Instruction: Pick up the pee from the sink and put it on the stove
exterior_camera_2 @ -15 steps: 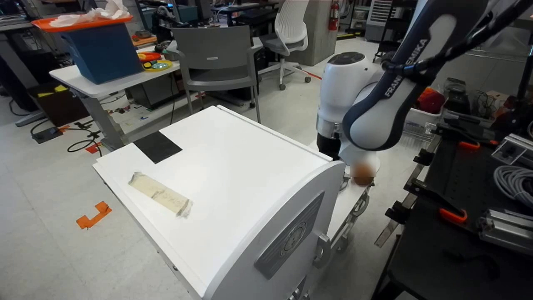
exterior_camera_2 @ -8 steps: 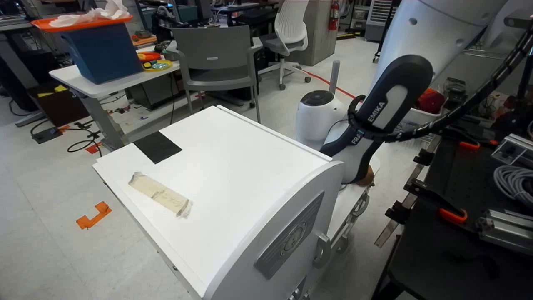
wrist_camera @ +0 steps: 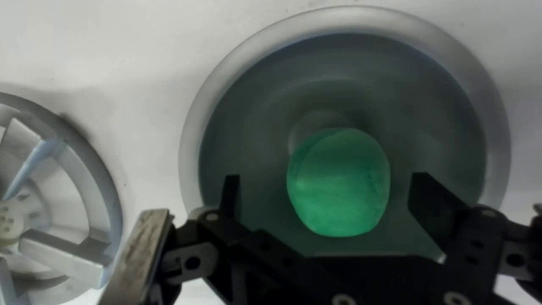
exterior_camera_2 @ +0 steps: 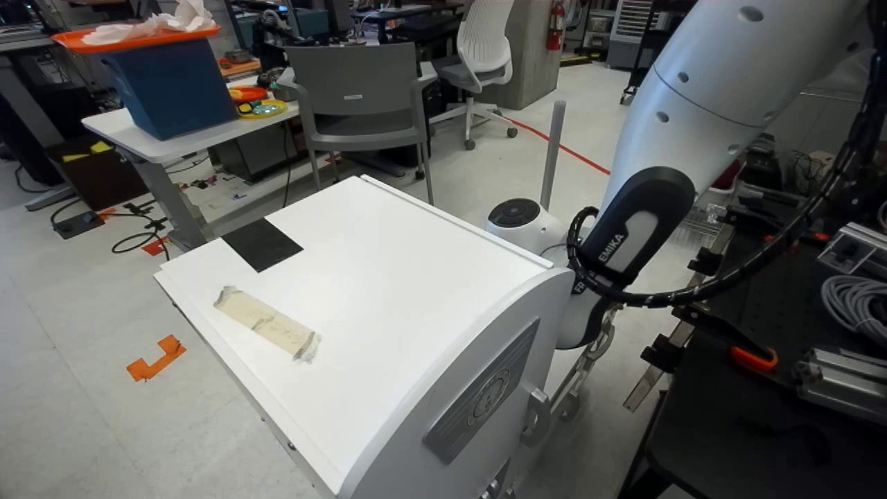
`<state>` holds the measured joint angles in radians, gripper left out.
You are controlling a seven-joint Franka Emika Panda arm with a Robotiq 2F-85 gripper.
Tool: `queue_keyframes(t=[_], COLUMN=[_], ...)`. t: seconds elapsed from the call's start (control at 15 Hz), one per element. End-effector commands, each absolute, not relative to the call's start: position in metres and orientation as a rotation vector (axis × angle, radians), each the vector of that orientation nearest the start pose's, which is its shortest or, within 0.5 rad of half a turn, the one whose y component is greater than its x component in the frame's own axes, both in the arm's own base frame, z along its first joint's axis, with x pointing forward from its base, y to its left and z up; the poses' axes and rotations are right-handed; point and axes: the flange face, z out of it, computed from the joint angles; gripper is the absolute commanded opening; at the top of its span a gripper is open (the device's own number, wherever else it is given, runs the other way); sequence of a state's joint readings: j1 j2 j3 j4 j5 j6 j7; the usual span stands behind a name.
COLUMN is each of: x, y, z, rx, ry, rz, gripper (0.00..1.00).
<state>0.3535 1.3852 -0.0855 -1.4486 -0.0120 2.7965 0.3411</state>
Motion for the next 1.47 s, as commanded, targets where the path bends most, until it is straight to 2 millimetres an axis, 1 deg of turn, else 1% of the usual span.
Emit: queue_keyframes(t=[0.0, 0.07, 0.27, 0.33, 0.4, 0.53, 0.67, 0.73, 0.8, 0.87, 0.93, 1.0, 1.07, 1.27, 1.4], x=[0.593, 0.595, 0.602, 0.600, 0.601, 0.598, 0.593, 0.589, 0.584, 0.582, 0.578, 0.572, 0.564, 0.543, 0.524], y=[0.167, 0.167, 0.170, 0.169, 0.169, 0.171, 0.172, 0.170, 0.168, 0.167, 0.164, 0.160, 0.156, 0.145, 0.137], z=[-0.159, -0.163, -0.171, -0.157, -0.158, -0.158, -0.161, -0.161, -0.157, -0.153, -0.143, -0.135, -0.128, -0.114, -0.104], rx=[-3.260, -3.265, -3.277, -3.286, -3.292, -3.294, -3.288, -3.286, -3.282, -3.284, -3.278, -3.273, -3.264, -3.245, -3.237], ry=[-0.060, -0.067, -0.091, -0.100, -0.108, -0.132, -0.132, -0.120, -0.117, -0.119, -0.116, -0.115, -0.127, -0.172, -0.204], rz=[0.016, 0.018, -0.008, -0.016, -0.023, -0.016, -0.008, 0.005, -0.015, -0.033, -0.061, -0.072, -0.096, -0.134, -0.154], gripper=[0.94, 0.74, 0.49, 0.42, 0.34, 0.20, 0.08, 0.03, 0.06, 0.04, 0.03, 0.05, 0.05, 0.05, 0.05])
